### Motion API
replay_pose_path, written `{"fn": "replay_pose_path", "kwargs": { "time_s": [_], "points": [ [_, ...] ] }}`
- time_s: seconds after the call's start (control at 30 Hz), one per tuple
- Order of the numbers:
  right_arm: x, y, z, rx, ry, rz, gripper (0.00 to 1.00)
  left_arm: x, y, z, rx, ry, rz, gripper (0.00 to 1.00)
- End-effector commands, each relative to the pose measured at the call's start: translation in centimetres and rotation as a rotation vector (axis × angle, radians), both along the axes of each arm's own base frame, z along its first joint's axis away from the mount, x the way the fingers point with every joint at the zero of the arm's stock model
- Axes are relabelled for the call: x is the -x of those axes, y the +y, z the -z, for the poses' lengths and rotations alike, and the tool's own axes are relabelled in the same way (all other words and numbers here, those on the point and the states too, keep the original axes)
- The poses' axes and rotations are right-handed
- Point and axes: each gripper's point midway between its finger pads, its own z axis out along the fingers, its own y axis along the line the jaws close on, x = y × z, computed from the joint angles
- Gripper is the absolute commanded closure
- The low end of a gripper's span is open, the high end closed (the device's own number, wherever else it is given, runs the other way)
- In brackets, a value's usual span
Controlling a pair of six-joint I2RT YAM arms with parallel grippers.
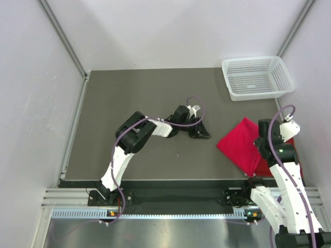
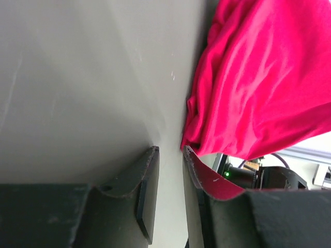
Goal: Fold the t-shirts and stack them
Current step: Neatly place the folded tshirt to the corner
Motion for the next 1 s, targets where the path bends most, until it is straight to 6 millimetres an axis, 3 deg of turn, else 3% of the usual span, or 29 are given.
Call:
{"fn": "replay_pose_path", "kwargs": {
  "time_s": [0.0, 0.23, 0.4, 0.63, 0.8, 0.97],
  "points": [
    [-1.3, 0.9, -3.7, -0.054, -0.117, -0.033, 1.0, 1.6, 1.1, 0.4, -0.066, -0.016, -0.004, 0.69],
    [-1.0, 1.1, -5.2, -0.056, -0.127, -0.052, 1.0, 5.0, 0.4, -0.1, -0.073, -0.033, 0.022, 0.59],
    [-1.0, 1.5, -3.8, -0.072, -0.094, -0.071, 1.0, 6.2, -1.1, 0.1, -0.013, -0.023, 0.039, 0.57],
    [-0.3, 0.8, -3.6, -0.035, -0.075, -0.049, 1.0, 8.6, -2.4, 1.1, 0.014, -0.004, 0.051, 0.55],
    [0.0, -1.5, -5.4, 0.064, -0.088, 0.038, 1.0, 8.6, -3.3, 1.2, 0.032, 0.031, 0.054, 0.54],
    [0.7, -2.8, -7.7, 0.077, -0.137, 0.108, 1.0, 9.4, -1.6, 1.5, -0.046, -0.004, 0.075, 0.54]
  ]
}}
